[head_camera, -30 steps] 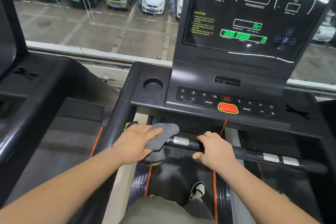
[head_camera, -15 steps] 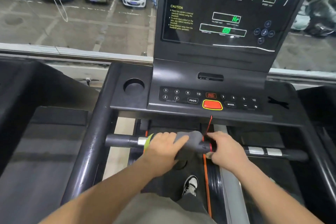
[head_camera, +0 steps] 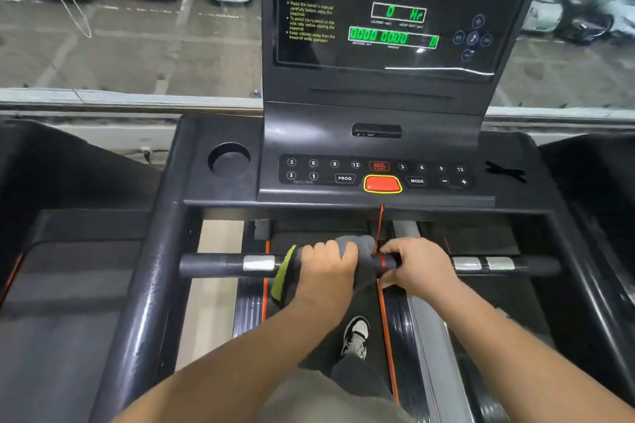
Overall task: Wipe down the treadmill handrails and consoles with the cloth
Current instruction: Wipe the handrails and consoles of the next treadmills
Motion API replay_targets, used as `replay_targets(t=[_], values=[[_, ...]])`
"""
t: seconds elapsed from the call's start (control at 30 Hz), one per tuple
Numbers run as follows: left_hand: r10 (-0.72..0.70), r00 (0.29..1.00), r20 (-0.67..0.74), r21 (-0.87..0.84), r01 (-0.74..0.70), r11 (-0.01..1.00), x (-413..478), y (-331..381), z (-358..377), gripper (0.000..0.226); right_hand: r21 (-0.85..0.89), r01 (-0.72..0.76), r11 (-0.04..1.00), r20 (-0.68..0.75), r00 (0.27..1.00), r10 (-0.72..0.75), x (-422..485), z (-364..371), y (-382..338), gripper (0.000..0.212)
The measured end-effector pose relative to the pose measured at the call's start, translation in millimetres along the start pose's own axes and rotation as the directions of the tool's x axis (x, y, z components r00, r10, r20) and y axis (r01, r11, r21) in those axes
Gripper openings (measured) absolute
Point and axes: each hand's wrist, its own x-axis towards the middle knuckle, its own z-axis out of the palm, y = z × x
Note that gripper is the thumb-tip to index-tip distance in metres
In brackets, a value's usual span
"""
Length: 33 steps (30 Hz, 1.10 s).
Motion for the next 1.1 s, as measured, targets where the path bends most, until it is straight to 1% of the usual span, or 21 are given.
replay_targets(t=[0.1, 0.13, 0.2, 0.23, 0.3, 0.33, 0.37, 0.4, 0.43, 0.47, 0.5, 0.57, 0.63, 0.73, 0.8, 0.9, 0.97, 1.03, 1.1], values=[[0.127, 0.982, -0.139, -0.049, -0.135, 0.990, -16, -29, 6, 0.065, -0.045, -0.011, 0.999, -0.007, 1.000, 0.011, 0, 0, -1, 0.057], [0.137, 0.977, -0.162, -0.062, -0.149, 0.987, -28, -48, 8, 0.068, -0.047, -0.015, 0.999, -0.011, 1.000, 0.015, 0, 1, -2, 0.059], [0.107, 0.975, -0.197, -0.074, -0.123, 0.990, -56, -94, 10, 0.078, -0.035, -0.022, 0.999, -0.015, 1.000, 0.021, 1, 3, -2, 0.059], [0.100, 0.979, -0.177, -0.051, -0.111, 0.992, -72, -117, 9, 0.084, -0.027, -0.028, 0.999, -0.017, 0.999, 0.028, 2, 4, -2, 0.059], [0.050, 0.998, -0.049, 0.066, -0.047, 0.997, -97, -150, 4, 0.094, -0.012, -0.041, 0.999, -0.021, 0.999, 0.041, 2, 5, -3, 0.059], [-0.006, 1.000, -0.008, 0.093, 0.007, 0.996, -100, -154, 1, 0.091, -0.007, -0.046, 0.999, -0.023, 0.999, 0.046, 2, 5, -3, 0.059], [-0.067, 0.998, -0.008, 0.096, 0.068, 0.993, -94, -150, -2, 0.080, -0.007, -0.050, 0.999, -0.023, 0.998, 0.050, 2, 5, -3, 0.060], [-0.144, 0.989, -0.026, 0.073, 0.145, 0.987, -84, -137, -5, 0.066, -0.007, -0.053, 0.999, -0.019, 0.998, 0.053, 2, 5, -3, 0.060], [-0.224, 0.974, -0.026, 0.040, 0.225, 0.974, -71, -120, -9, 0.059, -0.004, -0.054, 0.999, -0.014, 0.998, 0.054, 2, 5, -3, 0.059], [-0.264, 0.964, -0.020, 0.016, 0.265, 0.964, -59, -100, -10, 0.058, 0.006, -0.058, 0.998, -0.012, 0.998, 0.058, 2, 5, -3, 0.059], [-0.255, 0.967, -0.011, 0.001, 0.255, 0.967, -48, -80, -11, 0.061, 0.019, -0.064, 0.998, -0.016, 0.998, 0.065, 1, 6, -3, 0.058], [-0.183, 0.983, 0.030, -0.017, 0.184, 0.983, -37, -46, -6, 0.067, 0.027, -0.077, 0.997, -0.019, 0.997, 0.077, 1, 7, -5, 0.057], [-0.107, 0.994, -0.013, -0.022, 0.106, 0.994, -39, -27, 3, 0.073, 0.024, -0.093, 0.995, -0.025, 0.995, 0.094, 1, 8, -6, 0.055], [0.005, 0.997, -0.075, -0.027, -0.007, 1.000, -56, -37, 8, 0.086, 0.015, -0.102, 0.995, -0.026, 0.994, 0.103, 0, 8, -10, 0.052], [0.032, 0.994, -0.100, -0.028, -0.035, 0.999, -68, -67, 8, 0.085, -0.001, -0.102, 0.995, -0.027, 0.994, 0.102, -1, 8, -12, 0.048], [-0.082, 0.987, -0.139, -0.085, 0.070, 0.994, -92, -124, 3, 0.069, -0.023, -0.104, 0.994, -0.022, 0.994, 0.103, -3, 6, -16, 0.047], [-0.183, 0.981, -0.060, -0.073, 0.178, 0.981, -103, -150, -9, 0.062, -0.052, -0.098, 0.994, -0.028, 0.995, 0.096, -5, 6, -18, 0.050], [-0.304, 0.953, -0.008, -0.039, 0.303, 0.952, -100, -150, -15, 0.059, -0.057, -0.096, 0.994, -0.044, 0.995, 0.094, -7, 7, -19, 0.049], [-0.424, 0.905, -0.030, -0.041, 0.423, 0.905, -86, -123, -21, 0.056, -0.071, -0.097, 0.993, -0.053, 0.994, 0.093, -9, 7, -20, 0.047]])
